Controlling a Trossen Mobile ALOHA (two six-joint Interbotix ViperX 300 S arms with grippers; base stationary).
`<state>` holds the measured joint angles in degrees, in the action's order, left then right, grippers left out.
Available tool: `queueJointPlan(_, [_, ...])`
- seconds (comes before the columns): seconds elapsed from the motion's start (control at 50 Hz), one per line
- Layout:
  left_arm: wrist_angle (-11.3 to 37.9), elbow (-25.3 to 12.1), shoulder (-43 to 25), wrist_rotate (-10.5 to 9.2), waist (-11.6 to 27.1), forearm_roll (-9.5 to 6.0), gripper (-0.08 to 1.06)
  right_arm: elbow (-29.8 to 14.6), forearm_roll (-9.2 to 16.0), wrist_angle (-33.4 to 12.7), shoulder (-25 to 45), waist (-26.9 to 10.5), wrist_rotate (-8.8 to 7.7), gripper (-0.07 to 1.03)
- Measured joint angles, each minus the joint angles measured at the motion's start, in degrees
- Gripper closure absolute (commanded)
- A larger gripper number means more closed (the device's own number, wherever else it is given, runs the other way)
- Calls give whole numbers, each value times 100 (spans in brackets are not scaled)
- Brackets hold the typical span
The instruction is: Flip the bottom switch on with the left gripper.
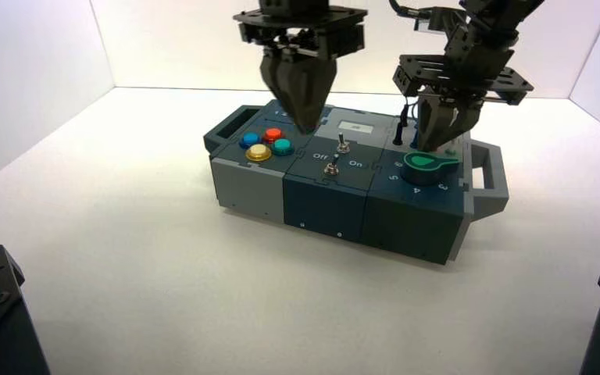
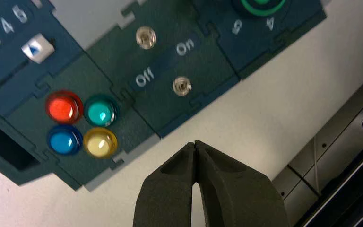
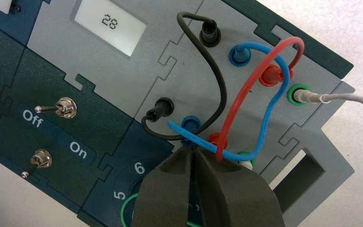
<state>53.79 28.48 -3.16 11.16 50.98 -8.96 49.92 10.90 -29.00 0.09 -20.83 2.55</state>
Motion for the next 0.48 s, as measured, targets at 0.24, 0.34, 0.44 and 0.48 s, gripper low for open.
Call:
queueJointPlan(0.24, [-79,211,149,0,0,0,101,-18,0,0,9,-9,-9,99])
queueJointPlan(0.34, [-114,299,237,0,9,0,101,-18,0,0,9,-9,-9,98])
queueJointPlan(0.44, [-193,387,316,0,9,9,101,-18,0,0,9,-18,-9,98])
queueJointPlan(0.48, [-193,396,325,0,0,9,101,-18,0,0,9,-18,-9,98])
